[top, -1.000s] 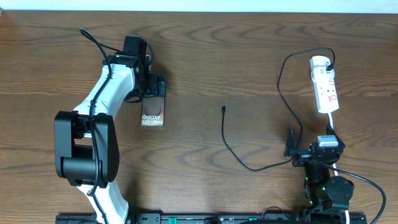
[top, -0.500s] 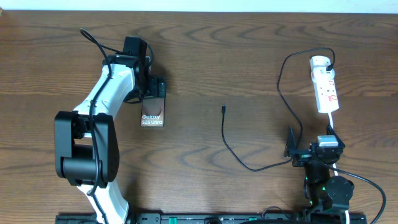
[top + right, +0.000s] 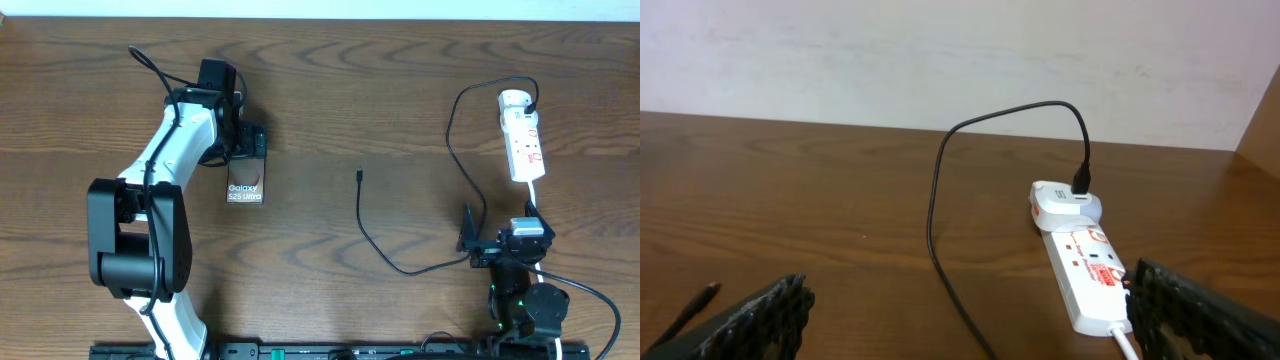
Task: Plug charger to phone and switch on socket
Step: 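Lower the left gripper and close it on the phone's sides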
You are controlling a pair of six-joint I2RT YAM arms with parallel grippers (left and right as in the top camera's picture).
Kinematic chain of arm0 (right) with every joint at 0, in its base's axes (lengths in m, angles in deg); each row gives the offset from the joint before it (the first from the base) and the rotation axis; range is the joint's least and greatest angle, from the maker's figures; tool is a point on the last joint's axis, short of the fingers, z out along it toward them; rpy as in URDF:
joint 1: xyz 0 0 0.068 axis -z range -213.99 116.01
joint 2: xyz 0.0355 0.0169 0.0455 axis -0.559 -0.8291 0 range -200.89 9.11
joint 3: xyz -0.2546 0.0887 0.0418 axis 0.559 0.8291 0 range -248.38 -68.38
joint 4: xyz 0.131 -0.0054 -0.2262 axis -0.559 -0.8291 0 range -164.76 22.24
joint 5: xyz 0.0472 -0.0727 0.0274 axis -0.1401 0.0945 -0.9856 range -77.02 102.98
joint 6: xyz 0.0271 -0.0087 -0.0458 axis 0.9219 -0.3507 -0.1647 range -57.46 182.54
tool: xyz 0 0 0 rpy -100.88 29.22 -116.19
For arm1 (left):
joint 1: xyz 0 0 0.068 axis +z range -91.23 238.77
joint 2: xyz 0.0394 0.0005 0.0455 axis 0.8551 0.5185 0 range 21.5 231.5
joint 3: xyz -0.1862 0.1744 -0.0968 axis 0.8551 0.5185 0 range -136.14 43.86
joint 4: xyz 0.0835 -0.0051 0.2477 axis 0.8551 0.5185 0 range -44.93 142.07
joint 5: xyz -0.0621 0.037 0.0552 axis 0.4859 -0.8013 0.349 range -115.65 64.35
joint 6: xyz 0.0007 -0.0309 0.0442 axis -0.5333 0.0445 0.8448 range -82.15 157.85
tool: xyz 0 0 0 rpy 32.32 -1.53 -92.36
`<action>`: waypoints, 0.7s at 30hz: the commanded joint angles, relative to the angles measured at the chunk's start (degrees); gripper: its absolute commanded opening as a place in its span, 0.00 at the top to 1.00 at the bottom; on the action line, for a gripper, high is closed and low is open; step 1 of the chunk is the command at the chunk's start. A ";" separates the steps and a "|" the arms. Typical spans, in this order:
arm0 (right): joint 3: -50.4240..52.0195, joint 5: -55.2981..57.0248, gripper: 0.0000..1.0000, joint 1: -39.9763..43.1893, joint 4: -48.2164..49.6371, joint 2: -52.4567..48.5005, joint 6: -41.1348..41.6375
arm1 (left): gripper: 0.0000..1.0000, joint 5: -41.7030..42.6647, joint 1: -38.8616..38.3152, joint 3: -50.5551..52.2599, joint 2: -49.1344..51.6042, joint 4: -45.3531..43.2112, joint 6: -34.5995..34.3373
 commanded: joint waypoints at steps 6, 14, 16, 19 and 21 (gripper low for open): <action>0.09 0.42 0.01 -0.28 -0.24 0.39 -0.52 | 0.02 -1.22 -0.07 -1.09 0.26 0.31 -0.48; 0.09 0.42 0.01 -0.28 -0.24 0.39 -0.52 | 0.02 -1.20 -0.07 -1.09 0.26 -0.37 -0.50; 0.09 0.42 0.01 -0.28 -0.24 0.39 -0.52 | 0.02 -1.18 -0.09 -1.09 0.26 -0.70 -0.52; 0.09 0.42 0.01 -0.28 -0.24 0.39 -0.52 | 0.02 -1.18 -0.09 -1.09 0.26 -0.79 -0.50; 0.09 0.42 0.01 -0.28 -0.24 0.39 -0.52 | 0.02 -1.18 -0.07 -1.09 0.26 -0.57 -0.50</action>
